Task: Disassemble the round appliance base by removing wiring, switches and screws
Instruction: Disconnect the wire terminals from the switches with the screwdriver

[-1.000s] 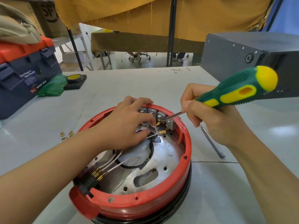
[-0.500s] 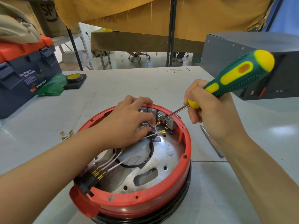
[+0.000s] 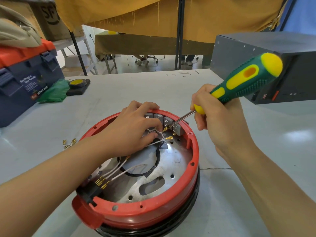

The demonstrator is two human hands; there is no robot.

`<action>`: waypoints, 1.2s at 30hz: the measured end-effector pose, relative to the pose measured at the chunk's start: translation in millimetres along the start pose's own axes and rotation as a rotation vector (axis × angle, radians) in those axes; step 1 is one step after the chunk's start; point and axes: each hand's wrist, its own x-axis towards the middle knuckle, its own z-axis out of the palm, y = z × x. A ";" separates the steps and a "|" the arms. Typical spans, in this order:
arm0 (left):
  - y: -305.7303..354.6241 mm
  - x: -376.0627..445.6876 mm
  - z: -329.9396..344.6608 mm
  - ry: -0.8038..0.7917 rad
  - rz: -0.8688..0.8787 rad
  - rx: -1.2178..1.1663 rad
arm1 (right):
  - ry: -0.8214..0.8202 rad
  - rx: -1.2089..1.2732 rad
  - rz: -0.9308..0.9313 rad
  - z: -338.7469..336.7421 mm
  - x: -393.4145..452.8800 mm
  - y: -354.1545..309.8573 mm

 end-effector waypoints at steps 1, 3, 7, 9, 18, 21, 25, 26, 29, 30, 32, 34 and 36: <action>0.0 0.0 0.2 0.002 0.002 -0.003 | -0.016 0.003 -0.007 -1.2 -0.5 0.1; -0.3 -0.2 0.4 0.007 0.006 -0.009 | -0.058 -0.001 -0.025 -3.6 -1.0 -0.6; -1.0 -0.6 1.1 0.007 0.009 -0.009 | -0.124 -0.095 -0.128 -6.9 -1.6 -4.7; -0.7 -0.4 1.4 0.009 0.004 -0.005 | -0.143 -0.144 -0.184 -7.3 -2.5 -6.0; 2.7 5.4 3.6 0.056 -0.024 0.028 | -0.203 -0.194 -0.230 -6.3 -5.5 -1.1; 3.4 7.0 4.2 0.059 -0.018 0.041 | -0.204 -0.203 -0.233 -7.3 -5.4 -0.5; 3.2 7.0 3.7 0.068 -0.014 0.045 | -0.200 -0.240 -0.239 -9.1 -4.0 -0.6; 3.0 6.9 3.2 0.070 -0.014 0.041 | -0.196 -0.252 -0.242 -9.3 -3.6 -0.9; 2.9 7.8 2.1 0.063 -0.019 0.050 | -0.190 -0.265 -0.238 -9.5 -2.9 -2.2; 2.9 7.9 2.2 0.058 -0.022 0.055 | -0.191 -0.265 -0.236 -9.5 -2.7 -2.5; 2.9 7.6 2.0 0.056 -0.025 0.052 | -0.194 -0.268 -0.235 -9.7 -2.7 -2.8; 3.5 7.0 2.0 0.062 -0.027 0.041 | -0.196 -0.260 -0.230 -9.3 -3.5 -2.0; 4.2 6.9 2.4 0.060 -0.029 0.045 | -0.192 -0.232 -0.223 -8.3 -4.5 -0.6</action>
